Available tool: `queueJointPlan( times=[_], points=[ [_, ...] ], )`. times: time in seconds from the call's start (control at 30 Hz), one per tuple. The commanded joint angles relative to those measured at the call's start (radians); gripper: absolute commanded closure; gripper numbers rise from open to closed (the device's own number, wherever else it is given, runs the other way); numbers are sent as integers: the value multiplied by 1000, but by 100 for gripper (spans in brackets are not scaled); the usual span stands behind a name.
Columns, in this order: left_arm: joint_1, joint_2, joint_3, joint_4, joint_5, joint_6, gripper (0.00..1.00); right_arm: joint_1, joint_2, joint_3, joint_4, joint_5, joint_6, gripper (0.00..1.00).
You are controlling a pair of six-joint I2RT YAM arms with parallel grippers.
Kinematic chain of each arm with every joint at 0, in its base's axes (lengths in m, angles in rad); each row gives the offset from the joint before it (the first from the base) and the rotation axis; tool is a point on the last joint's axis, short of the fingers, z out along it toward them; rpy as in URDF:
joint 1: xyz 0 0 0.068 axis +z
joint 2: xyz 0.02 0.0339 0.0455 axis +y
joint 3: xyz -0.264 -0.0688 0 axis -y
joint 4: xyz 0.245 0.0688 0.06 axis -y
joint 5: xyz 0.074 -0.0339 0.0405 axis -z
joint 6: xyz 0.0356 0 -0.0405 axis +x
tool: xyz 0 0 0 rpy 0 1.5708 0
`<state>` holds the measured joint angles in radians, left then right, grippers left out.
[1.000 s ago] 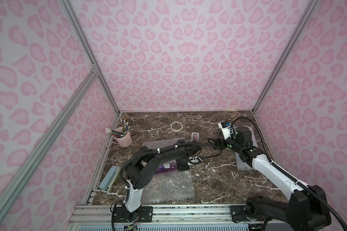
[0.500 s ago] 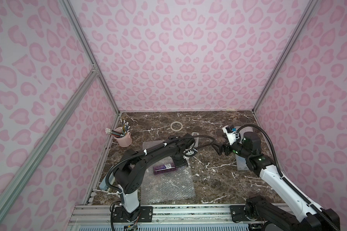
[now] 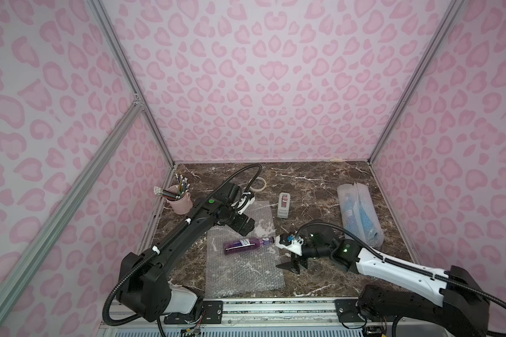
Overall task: Wrap wine bottles in bubble wrap
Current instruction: Place the wine bottle on the bubble wrap, then wrap the wine bottle in bubble wrap.
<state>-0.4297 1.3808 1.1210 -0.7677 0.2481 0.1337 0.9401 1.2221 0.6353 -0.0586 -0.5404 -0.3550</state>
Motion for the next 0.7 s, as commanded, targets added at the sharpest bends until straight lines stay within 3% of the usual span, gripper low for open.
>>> queueJointPlan(
  times=[0.0,0.23,0.5,0.67],
  points=[
    [27,-25,-36,79,156,-107,2,90,116,28,-17,85,-101,17],
    [63,-39,-70,60,171,-134,2,206,389,147,-8,111,-154,25],
    [77,-28,-85,50,187,-125,1,248,523,215,13,85,-160,28],
    [77,-8,-91,47,189,-123,0,252,601,253,-27,152,-158,33]
  ],
)
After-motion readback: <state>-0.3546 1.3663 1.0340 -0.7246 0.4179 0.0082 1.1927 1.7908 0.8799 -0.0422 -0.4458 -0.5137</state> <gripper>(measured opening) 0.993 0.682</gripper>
